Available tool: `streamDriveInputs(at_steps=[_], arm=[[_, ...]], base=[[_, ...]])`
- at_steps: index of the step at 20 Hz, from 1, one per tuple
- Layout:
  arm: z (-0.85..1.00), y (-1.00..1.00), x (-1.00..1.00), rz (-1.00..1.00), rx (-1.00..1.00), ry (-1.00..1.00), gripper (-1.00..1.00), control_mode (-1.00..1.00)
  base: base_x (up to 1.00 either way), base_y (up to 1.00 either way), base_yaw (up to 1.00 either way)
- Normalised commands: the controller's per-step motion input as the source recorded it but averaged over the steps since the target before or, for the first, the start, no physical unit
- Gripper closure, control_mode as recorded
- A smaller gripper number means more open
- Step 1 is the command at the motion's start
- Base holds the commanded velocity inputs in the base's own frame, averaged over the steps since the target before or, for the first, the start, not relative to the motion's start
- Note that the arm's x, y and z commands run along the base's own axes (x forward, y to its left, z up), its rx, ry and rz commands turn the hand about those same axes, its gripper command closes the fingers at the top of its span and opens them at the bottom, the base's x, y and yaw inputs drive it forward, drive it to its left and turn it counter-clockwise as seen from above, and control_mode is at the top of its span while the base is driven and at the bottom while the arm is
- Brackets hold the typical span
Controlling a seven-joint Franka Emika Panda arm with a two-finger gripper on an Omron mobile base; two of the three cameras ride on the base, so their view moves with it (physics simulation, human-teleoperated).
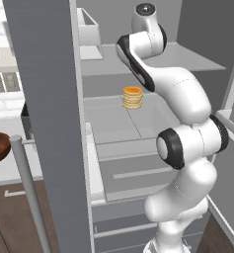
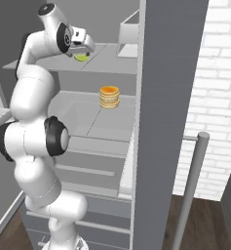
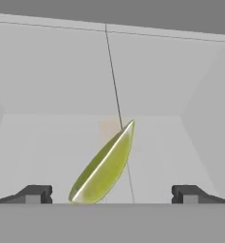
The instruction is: Grab a lemon wedge from the fridge and one ice cube from the ice bowl, and put them in the glass of lemonade.
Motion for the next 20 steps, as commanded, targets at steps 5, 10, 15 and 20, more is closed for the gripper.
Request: streamDriveInputs(at_steps=[5,10,15,20], arm=[[0.00,0.00,0.10,-0.17,0.00,0.03,-1.00,-1.00],[0.00,0.00,0.12,-0.06,0.00,0.11,-1.00,-1.00],[0.00,0.00,0.24,-0.01,0.00,0.12,-1.00,-1.00],[0.00,0.00,0.07,0.00,0.00,0.01,-1.00,-1.00]], base=[[0.00,0.00,0.00],[0.00,0.00,0.00],[0.00,0.00,0.00],[0.00,0.00,0.00]])
